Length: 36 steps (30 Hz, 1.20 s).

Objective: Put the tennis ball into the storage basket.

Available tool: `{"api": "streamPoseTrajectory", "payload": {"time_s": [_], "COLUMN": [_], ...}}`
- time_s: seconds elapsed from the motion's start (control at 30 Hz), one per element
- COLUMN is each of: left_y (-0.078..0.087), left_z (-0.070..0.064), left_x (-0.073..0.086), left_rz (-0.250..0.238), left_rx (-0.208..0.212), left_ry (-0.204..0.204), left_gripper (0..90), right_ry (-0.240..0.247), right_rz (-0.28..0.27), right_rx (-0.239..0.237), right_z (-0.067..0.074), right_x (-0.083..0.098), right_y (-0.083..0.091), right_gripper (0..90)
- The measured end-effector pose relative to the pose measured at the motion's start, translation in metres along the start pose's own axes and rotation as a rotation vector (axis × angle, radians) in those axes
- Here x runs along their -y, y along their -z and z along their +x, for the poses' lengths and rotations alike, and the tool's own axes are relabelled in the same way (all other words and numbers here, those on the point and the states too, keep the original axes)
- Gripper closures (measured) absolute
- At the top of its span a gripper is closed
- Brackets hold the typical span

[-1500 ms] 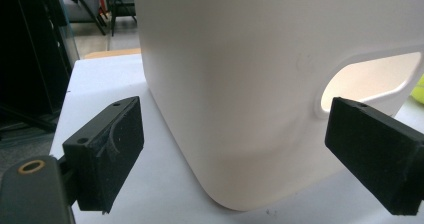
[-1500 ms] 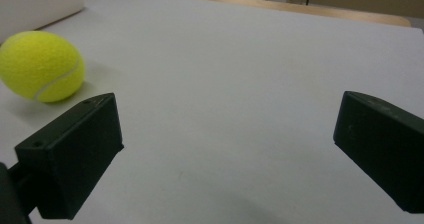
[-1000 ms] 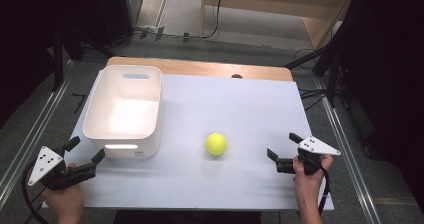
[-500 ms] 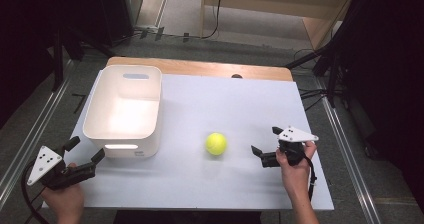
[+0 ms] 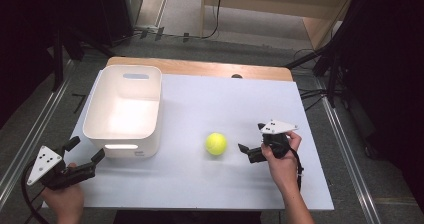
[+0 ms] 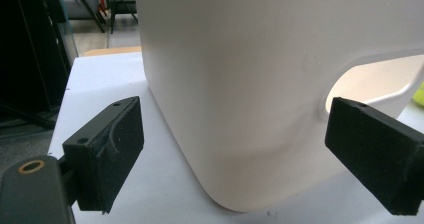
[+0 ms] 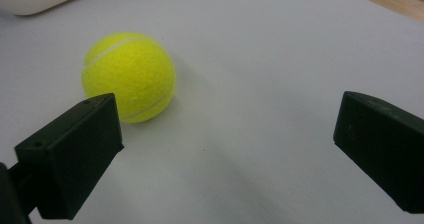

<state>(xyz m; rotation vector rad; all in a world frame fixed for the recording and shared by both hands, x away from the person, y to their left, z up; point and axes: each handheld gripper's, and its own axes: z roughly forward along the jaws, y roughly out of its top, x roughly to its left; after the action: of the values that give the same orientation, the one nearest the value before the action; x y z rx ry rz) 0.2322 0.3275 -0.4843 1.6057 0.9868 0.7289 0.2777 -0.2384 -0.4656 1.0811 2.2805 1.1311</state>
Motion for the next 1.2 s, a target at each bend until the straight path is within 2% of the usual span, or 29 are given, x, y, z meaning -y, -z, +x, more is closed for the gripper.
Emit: {"api": "streamPoseTrajectory", "payload": {"time_s": [0.53, 0.73, 1.0, 1.2], "left_y": [0.000, 0.000, 0.000, 0.000], "left_z": [0.000, 0.000, 0.001, 0.001], "left_x": [0.000, 0.000, 0.000, 0.000], "left_rz": [0.004, 0.003, -0.001, -0.003], "left_rx": [-0.002, 0.000, 0.003, 0.004], "left_ry": [-0.001, -0.002, 0.006, 0.008], "left_gripper": [8.6, 8.5, 8.5, 8.5], "right_ry": [0.050, 0.074, 0.090, 0.126], "right_rz": [0.050, 0.086, 0.095, 0.135], "right_rx": [-0.035, -0.066, -0.101, -0.140], "right_z": [0.007, 0.012, 0.020, 0.028], "right_x": [-0.017, -0.024, -0.029, -0.034], "right_y": [-0.015, -0.024, -0.032, -0.043], "right_gripper": [0.0, 0.0, 0.0, 0.0]}}
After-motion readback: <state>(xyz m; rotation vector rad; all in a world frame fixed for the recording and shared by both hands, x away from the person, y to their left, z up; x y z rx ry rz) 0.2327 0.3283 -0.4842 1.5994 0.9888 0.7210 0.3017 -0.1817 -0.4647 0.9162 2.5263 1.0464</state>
